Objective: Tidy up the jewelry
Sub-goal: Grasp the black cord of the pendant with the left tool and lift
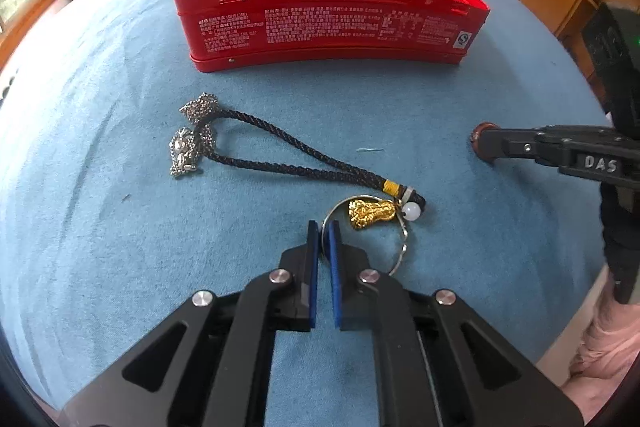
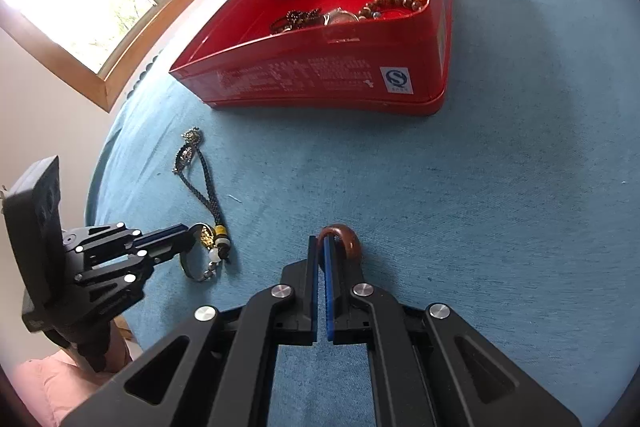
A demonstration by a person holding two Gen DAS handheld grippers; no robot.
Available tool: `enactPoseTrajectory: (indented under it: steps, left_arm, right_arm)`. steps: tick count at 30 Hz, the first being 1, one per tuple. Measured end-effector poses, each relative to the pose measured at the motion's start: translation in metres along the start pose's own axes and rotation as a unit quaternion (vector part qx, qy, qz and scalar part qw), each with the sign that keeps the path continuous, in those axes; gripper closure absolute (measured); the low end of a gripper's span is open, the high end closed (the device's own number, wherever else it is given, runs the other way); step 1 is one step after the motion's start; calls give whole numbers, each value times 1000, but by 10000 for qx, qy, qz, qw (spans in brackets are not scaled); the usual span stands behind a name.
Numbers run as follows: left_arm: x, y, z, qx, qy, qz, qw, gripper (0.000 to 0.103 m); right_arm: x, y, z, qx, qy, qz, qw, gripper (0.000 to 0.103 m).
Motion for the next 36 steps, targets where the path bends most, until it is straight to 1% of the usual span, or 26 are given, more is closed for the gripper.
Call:
enactPoseTrajectory:
  steps: [2, 3, 4, 6, 8, 10, 12, 15, 18, 21, 24, 26, 27, 28, 29, 31, 32, 34, 36]
  left_arm:
    - [2, 9, 8, -117, 4, 74, 9999, 79]
    - [4, 12, 10, -152, -28, 115, 9998, 66]
    - [10, 15, 12, -160, -81, 152, 9997, 64]
    - [20, 19, 11, -150, -39, 244, 9996, 64]
    - [27, 15, 7, -268, 49, 297, 9992, 63]
    - [38, 14, 0, -214, 163, 298, 9992, 60]
    - [45, 6, -9, -174, 299, 322, 9989, 58]
    - [58, 4, -21, -222, 469, 394, 9979, 50]
    - [71, -8, -31, -118, 572, 359, 9976, 47]
    - [72, -20, -35, -54, 648, 403, 9971, 46]
    - [71, -26, -36, -168, 731, 517, 9958, 46]
    - [69, -19, -33, -233, 740, 611, 9951, 46]
    - [68, -19, -32, -250, 737, 647, 9949, 46]
    - [68, -19, -33, -242, 731, 665, 9948, 49]
    - [70, -20, -35, -193, 712, 681, 9949, 53]
    - [73, -20, -38, -19, 622, 717, 9955, 77]
    - [76, -20, -40, -20, 593, 757, 9954, 80]
    - [82, -14, -43, -67, 559, 801, 9952, 93]
    - [86, -10, -44, -178, 501, 852, 9949, 99]
  right_arm:
    - [1, 1, 0, -37, 8, 10, 10000, 101]
    - [1, 2, 0, -46, 16, 15, 10000, 101]
    - [1, 2, -1, -59, 25, 17, 10000, 101]
    - [2, 2, -1, -64, 33, 14, 10000, 101]
    - [2, 2, -1, -63, 44, 5, 10000, 101]
    - [2, 2, -1, -59, 51, -7, 10000, 101]
    - [2, 3, -2, -70, 52, 2, 10000, 101]
    - [2, 3, -3, -71, 53, 12, 10000, 101]
    - [2, 1, -2, -48, 53, 13, 10000, 101]
    - [2, 1, -2, -37, 51, 24, 10000, 101]
    - [2, 0, -1, -28, 48, 26, 10000, 100]
    - [1, 0, -1, -31, 49, 29, 10000, 100]
    - [1, 0, -1, -33, 50, 32, 10000, 100]
    - [1, 0, -2, -36, 53, 33, 10000, 100]
    - [1, 0, -2, -39, 56, 30, 10000, 100]
    - [1, 1, -2, -55, 54, 29, 10000, 100]
    - [1, 1, -2, -62, 52, 25, 10000, 100]
    - [1, 1, -1, -72, 54, 14, 10000, 100]
    - [2, 2, -1, -86, 52, -1, 9999, 100]
Point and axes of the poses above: each gripper's, at about its wrist camera, not at the fingertips, and z roughly against the way its jaws point, y to its left, x to its top, the point moved 1 cm from there along -z, roughly the way its jaws point, and after that the axes turned 5 degrees about y, right-handed, at the moved point
